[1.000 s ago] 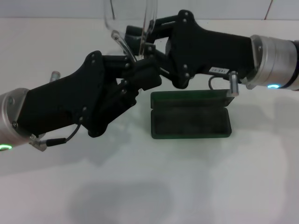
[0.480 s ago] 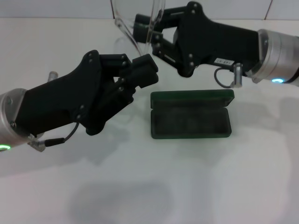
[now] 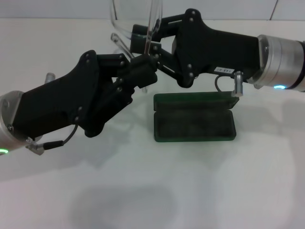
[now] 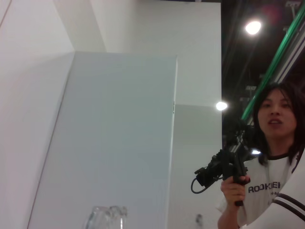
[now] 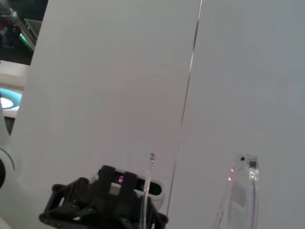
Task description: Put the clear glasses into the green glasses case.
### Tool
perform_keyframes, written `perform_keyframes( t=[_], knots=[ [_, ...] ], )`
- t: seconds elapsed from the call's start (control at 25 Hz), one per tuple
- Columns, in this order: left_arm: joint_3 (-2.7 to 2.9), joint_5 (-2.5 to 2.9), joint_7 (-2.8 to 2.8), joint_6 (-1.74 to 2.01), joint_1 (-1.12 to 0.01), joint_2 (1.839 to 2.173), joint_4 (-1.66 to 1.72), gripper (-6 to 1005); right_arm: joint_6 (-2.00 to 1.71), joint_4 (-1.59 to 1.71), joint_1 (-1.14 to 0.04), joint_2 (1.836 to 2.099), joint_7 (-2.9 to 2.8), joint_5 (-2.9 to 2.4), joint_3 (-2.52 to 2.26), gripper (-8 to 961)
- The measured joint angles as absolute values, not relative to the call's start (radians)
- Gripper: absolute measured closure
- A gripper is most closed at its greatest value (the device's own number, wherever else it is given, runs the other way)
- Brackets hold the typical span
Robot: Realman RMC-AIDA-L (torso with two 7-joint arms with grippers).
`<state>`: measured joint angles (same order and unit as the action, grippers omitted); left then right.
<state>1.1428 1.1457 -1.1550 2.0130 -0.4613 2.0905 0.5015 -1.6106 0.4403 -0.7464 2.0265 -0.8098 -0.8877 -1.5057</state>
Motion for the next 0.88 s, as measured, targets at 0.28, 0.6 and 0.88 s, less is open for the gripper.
perform_keyframes(
  t=[0.28, 0.6, 0.88],
  knots=[
    [1.141, 1.134, -1.145, 2.009, -0.462, 2.089, 0.502, 864, -1.611, 0.441, -0.746, 2.028, -0.81, -0.888, -1.538, 838],
    [1.138, 1.113, -1.144, 1.996, -0.469, 2.09, 0.473, 862, -1.608, 0.442, -0.747, 2.028, -0.81, -0.887, -1.571, 838],
    [1.138, 1.095, -1.144, 1.979, -0.467, 2.091, 0.45, 861, -1.592, 0.455, -0.746, 2.028, -0.809, -0.877, -1.595, 838]
  ],
)
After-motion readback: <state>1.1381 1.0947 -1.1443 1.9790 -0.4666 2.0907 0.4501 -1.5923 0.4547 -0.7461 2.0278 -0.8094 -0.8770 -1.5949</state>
